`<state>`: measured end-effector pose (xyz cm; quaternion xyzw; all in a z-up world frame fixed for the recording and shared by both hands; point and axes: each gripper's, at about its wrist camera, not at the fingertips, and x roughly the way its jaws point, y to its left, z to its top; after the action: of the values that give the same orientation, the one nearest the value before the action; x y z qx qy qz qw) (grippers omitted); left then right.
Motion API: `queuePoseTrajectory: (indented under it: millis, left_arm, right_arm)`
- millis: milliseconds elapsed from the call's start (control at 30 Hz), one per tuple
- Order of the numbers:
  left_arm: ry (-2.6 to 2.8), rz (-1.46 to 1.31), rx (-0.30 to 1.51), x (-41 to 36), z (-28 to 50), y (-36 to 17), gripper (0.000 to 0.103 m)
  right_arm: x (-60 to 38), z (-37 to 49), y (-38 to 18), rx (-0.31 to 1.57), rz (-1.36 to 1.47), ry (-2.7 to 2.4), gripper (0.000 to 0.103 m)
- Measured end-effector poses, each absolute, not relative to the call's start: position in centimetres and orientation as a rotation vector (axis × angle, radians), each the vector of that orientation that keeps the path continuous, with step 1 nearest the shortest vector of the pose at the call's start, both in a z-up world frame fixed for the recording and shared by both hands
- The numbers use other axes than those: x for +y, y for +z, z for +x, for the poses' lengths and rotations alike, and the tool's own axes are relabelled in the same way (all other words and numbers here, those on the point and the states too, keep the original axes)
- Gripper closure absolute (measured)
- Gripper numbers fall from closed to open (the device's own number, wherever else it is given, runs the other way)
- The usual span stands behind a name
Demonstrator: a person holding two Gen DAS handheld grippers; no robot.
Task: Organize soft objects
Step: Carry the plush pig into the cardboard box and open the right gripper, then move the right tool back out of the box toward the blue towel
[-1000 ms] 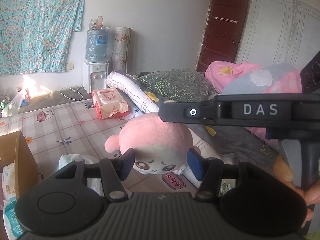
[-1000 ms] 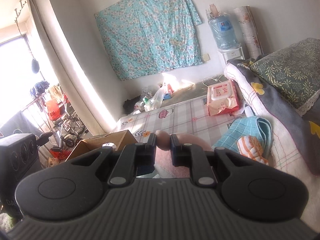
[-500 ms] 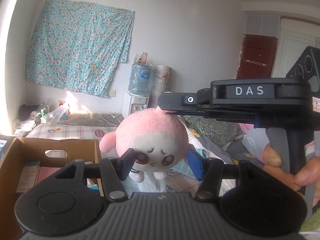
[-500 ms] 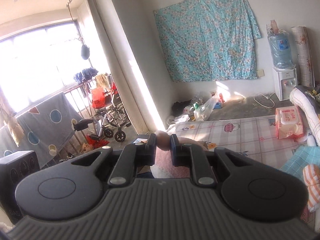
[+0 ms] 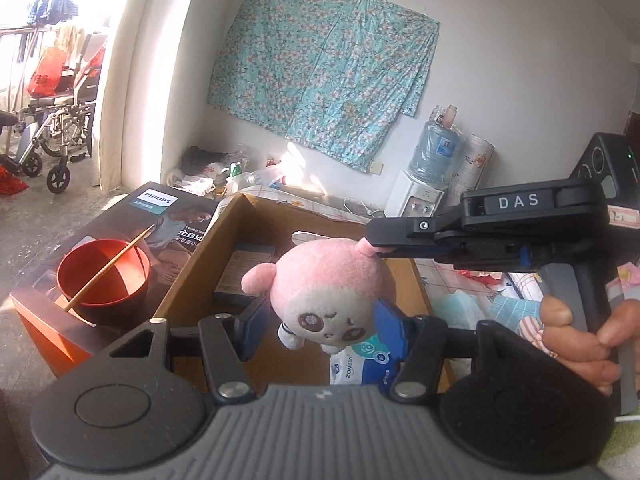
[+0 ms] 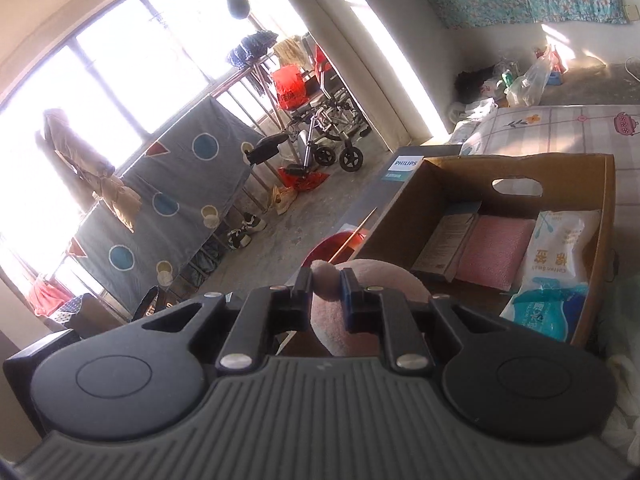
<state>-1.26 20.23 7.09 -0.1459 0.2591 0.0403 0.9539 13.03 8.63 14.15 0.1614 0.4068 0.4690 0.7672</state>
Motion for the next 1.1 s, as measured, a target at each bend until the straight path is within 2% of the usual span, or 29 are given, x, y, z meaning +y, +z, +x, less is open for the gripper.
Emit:
queuePoseTrajectory:
  millis: [333, 500, 900, 1033, 1100]
  left_arm:
    - [0.137, -0.346, 0.537, 24.0, -0.5, 5.9, 0.044]
    - [0.109, -0.356, 0.548, 24.0, -0.1, 5.0, 0.044]
    - [0.113, -0.367, 0.583, 24.1, 0.9, 3.7, 0.044]
    - [0.102, -0.353, 0.592, 23.5, 1.3, 3.8, 0.040]
    - [0.097, -0.340, 0.590, 23.1, 1.3, 3.9, 0.034]
  right_arm:
    - [13.9, 17.6, 5.1, 1.253, 0.312, 0.917, 0.090]
    - [15.3, 20.2, 3.0, 1.240, 0.183, 0.794, 0.090]
    - [14.9, 25.0, 0.2, 1.212, 0.128, 0.665, 0.090]
    - [13.7, 25.6, 0.2, 1.216, 0.147, 0.654, 0.085]
    - [12.6, 25.3, 0.9, 1.194, 0.162, 0.656, 0.075]
